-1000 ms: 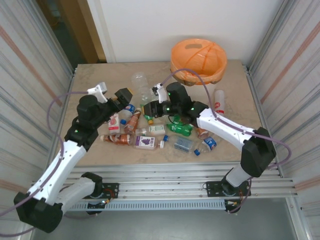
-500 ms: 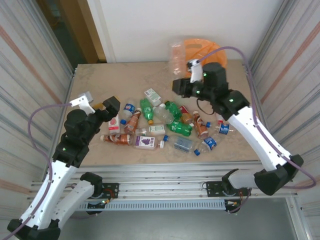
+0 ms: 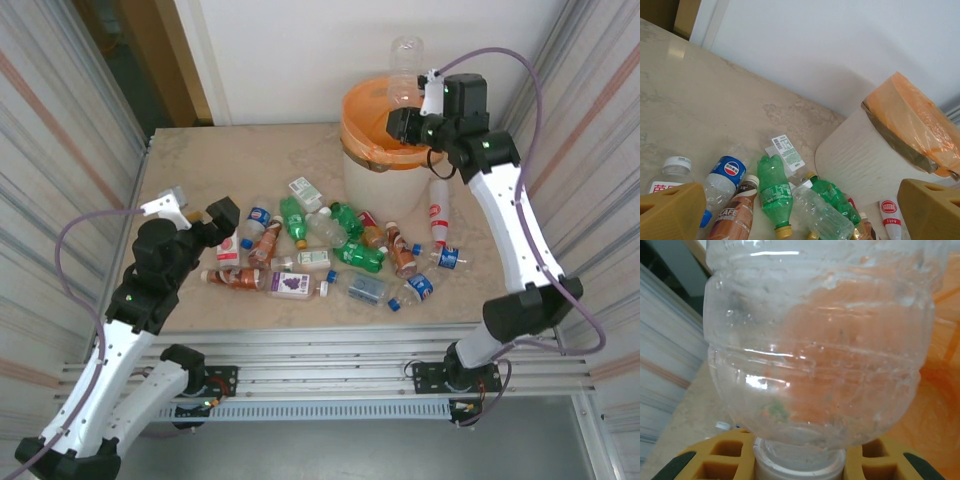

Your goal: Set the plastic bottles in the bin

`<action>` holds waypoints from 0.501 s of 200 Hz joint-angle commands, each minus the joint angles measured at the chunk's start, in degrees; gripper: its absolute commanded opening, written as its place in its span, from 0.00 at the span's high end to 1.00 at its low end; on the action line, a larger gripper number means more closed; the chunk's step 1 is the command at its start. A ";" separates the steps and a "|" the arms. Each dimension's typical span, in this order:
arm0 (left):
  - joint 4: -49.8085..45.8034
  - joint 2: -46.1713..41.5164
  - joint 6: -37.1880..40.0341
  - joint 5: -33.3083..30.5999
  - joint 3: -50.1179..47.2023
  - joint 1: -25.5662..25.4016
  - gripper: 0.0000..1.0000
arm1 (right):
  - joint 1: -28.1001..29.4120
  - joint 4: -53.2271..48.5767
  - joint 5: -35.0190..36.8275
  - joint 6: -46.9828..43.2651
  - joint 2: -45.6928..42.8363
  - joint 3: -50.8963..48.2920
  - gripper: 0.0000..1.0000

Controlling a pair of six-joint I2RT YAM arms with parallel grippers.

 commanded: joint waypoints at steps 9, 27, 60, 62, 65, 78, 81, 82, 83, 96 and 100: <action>-0.16 0.49 1.51 -1.71 -0.57 -0.08 0.01 | -1.03 -7.60 2.81 -7.44 5.82 8.73 1.00; -0.32 0.85 1.51 -1.95 -0.42 -0.05 0.01 | -1.05 -11.57 5.44 -10.93 10.46 14.16 0.97; -0.99 0.97 1.44 -2.75 -0.29 0.19 0.01 | -0.79 -17.18 8.91 -15.14 17.16 21.99 0.90; -1.02 1.06 1.48 -2.82 -0.29 0.19 0.01 | -0.78 -17.31 9.14 -15.43 17.53 22.25 0.90; -1.03 1.11 1.57 -2.83 -0.25 0.26 0.01 | -0.71 -17.49 9.56 -15.72 18.02 22.56 0.89; -1.29 1.18 1.50 -2.85 -0.32 0.47 0.01 | -0.64 -18.72 11.21 -16.86 19.86 23.88 0.89; -1.36 1.23 1.47 -2.87 -0.39 0.56 0.01 | -0.59 -18.96 11.42 -17.11 20.21 24.14 0.89; -1.38 1.23 1.46 -2.88 -0.35 0.60 0.01 | -0.55 -19.05 11.47 -17.18 20.30 24.22 0.88; -1.43 1.23 1.45 -2.83 -0.33 0.61 0.01 | -0.53 -19.13 11.59 -17.22 20.47 24.30 0.88; -1.61 1.62 1.46 -2.73 -0.38 0.84 0.01 | -0.42 -20.11 12.51 -18.10 21.79 25.00 0.85; -1.57 1.73 1.53 -2.69 -0.29 0.95 0.01 | -0.34 -20.20 12.92 -18.22 22.07 25.12 0.83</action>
